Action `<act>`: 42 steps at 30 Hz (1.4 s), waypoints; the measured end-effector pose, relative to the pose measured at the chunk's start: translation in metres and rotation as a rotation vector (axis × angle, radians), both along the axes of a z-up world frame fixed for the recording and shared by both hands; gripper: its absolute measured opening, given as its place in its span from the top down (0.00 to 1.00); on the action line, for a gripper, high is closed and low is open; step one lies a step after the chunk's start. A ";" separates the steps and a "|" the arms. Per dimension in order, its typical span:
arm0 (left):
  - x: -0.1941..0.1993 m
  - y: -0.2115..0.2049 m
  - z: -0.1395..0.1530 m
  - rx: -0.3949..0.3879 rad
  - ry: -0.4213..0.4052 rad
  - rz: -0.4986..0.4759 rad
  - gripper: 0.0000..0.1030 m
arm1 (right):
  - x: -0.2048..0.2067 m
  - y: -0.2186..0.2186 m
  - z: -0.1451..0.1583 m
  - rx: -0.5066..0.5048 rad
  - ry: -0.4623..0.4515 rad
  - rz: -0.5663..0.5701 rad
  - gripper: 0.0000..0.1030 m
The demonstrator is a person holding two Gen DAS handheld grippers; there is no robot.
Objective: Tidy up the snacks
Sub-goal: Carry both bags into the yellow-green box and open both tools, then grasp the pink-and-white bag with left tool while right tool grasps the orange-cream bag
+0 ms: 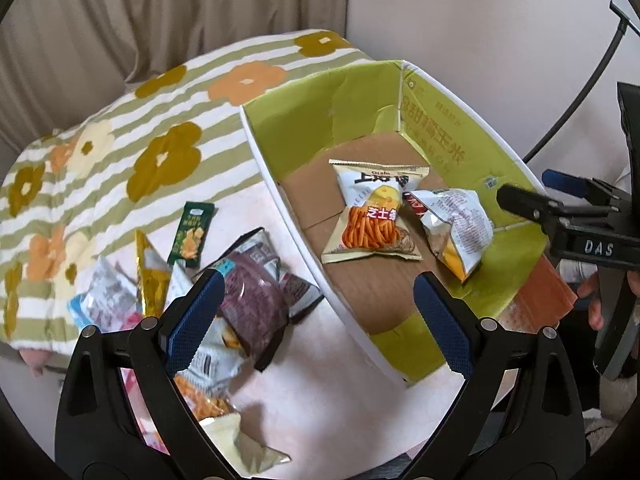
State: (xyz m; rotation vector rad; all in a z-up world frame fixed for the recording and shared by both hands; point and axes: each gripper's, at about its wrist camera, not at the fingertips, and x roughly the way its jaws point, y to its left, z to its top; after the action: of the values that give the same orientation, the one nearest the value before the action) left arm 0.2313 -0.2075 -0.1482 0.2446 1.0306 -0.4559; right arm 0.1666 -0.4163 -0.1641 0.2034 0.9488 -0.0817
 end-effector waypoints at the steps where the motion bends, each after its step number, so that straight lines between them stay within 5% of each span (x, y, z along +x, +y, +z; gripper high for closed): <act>1: -0.003 0.000 0.003 -0.004 -0.007 0.007 0.08 | -0.003 0.002 0.002 -0.006 -0.004 0.008 0.01; 14: -0.062 0.035 0.049 -0.050 -0.137 0.167 0.08 | -0.047 0.024 0.054 -0.029 -0.135 0.122 0.01; 23: -0.128 0.117 0.060 -0.031 -0.171 0.414 0.08 | -0.069 0.074 0.066 -0.002 -0.187 0.347 0.01; 32: -0.169 0.200 0.041 -0.019 -0.132 0.607 0.08 | -0.075 0.146 0.051 0.042 -0.183 0.516 0.01; 36: -0.169 0.230 0.025 -0.031 -0.096 0.613 0.08 | -0.071 0.186 0.030 0.059 -0.127 0.562 0.01; 42: -0.150 0.268 -0.015 -0.009 0.021 0.498 0.08 | -0.061 0.234 -0.011 0.089 -0.001 0.538 0.01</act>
State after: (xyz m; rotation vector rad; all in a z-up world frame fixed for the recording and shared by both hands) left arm 0.0816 0.0601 -0.1635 -0.0292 1.0667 -0.0118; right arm 0.1059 -0.1823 -0.1747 0.0250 0.9792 0.4560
